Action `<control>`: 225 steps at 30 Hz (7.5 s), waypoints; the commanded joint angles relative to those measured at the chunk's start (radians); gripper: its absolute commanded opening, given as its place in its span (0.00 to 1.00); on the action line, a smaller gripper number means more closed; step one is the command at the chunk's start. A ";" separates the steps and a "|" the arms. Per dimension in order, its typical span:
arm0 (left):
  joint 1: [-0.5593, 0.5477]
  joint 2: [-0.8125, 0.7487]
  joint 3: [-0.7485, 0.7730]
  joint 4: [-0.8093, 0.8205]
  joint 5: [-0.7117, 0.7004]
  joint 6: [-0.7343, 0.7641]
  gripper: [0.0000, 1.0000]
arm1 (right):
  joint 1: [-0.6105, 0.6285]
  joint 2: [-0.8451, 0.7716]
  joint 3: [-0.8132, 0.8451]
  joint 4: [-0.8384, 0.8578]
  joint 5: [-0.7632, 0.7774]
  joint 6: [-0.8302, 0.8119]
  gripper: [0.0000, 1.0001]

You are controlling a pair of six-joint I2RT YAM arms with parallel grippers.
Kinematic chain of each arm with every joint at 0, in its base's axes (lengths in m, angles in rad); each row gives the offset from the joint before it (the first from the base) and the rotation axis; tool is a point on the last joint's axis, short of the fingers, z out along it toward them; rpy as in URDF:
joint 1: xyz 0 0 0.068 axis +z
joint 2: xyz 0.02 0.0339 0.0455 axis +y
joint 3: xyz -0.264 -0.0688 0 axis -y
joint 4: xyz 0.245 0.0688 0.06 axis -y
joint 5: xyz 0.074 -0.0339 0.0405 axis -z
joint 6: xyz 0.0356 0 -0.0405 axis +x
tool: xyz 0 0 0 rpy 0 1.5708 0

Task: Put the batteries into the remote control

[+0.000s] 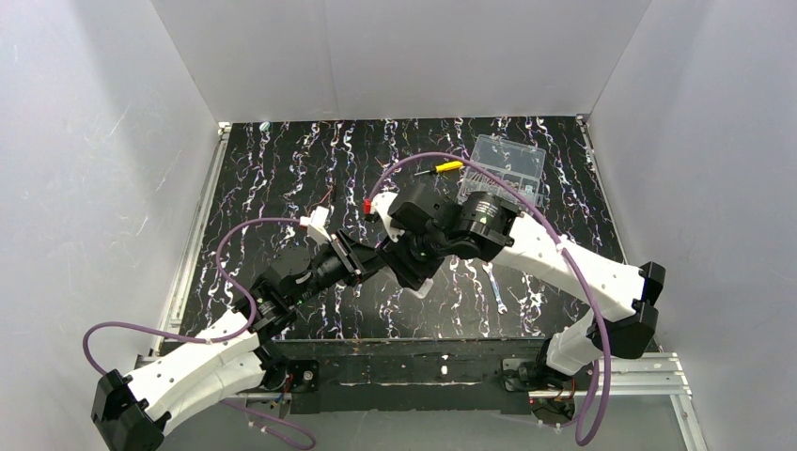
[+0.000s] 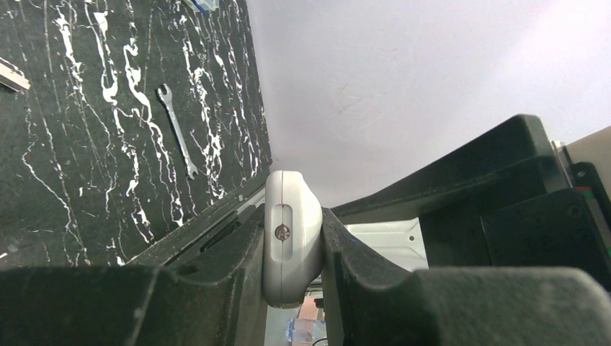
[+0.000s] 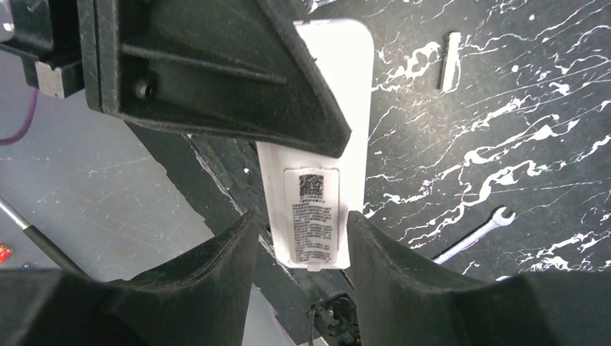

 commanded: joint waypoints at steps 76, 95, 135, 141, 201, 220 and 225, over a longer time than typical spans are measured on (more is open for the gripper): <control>-0.003 0.026 -0.001 0.215 -0.004 -0.053 0.00 | -0.342 -0.559 -0.728 0.645 -0.340 0.668 0.71; -0.003 0.025 0.002 0.217 -0.003 -0.053 0.00 | -0.342 -0.551 -0.750 0.677 -0.353 0.675 0.58; -0.003 0.054 -0.018 0.340 -0.065 -0.045 0.00 | -0.351 -0.691 -0.780 0.769 -0.248 0.770 0.77; -0.003 0.092 -0.012 0.442 -0.103 -0.045 0.00 | -0.359 -0.770 -0.916 0.971 -0.199 0.959 0.81; -0.003 0.180 0.041 0.574 -0.120 -0.071 0.00 | -0.417 -0.712 -1.086 1.390 -0.308 1.143 0.67; -0.003 0.180 0.036 0.586 -0.120 -0.069 0.00 | -0.422 -0.739 -1.121 1.410 -0.269 1.176 0.53; -0.004 0.177 0.033 0.589 -0.121 -0.071 0.00 | -0.423 -0.746 -1.127 1.410 -0.262 1.180 0.57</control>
